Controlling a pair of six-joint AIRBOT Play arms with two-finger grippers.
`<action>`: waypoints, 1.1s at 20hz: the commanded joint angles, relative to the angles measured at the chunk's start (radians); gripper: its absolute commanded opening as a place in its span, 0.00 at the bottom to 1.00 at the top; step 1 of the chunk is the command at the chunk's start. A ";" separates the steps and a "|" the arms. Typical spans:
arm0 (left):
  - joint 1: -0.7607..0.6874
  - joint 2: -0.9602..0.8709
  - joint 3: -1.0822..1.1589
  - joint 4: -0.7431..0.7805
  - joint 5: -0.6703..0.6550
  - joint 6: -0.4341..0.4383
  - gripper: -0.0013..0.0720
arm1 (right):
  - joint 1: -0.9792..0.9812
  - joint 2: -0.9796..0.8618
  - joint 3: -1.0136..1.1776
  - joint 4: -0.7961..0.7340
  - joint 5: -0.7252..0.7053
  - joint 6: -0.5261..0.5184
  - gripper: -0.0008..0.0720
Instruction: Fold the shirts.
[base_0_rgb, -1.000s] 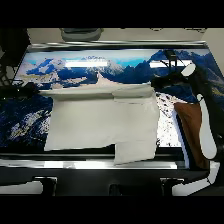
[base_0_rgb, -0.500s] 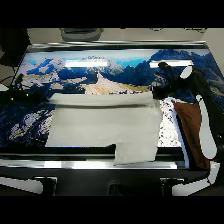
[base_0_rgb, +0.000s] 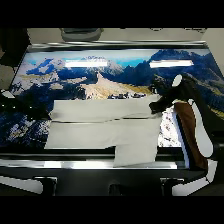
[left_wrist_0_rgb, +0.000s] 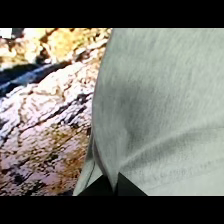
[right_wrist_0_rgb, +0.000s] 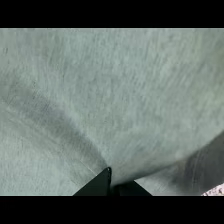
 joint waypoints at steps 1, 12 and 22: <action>-0.002 -0.003 -0.005 0.018 0.031 0.002 0.06 | 0.006 -0.003 -0.037 0.002 0.008 0.019 0.08; 0.155 0.131 -0.053 0.117 -0.174 -0.036 0.55 | 0.003 0.177 -0.025 -0.179 0.200 -0.116 0.69; 0.233 0.338 -0.613 0.112 0.094 0.079 0.62 | 0.004 0.304 -0.161 0.043 0.117 -0.154 0.67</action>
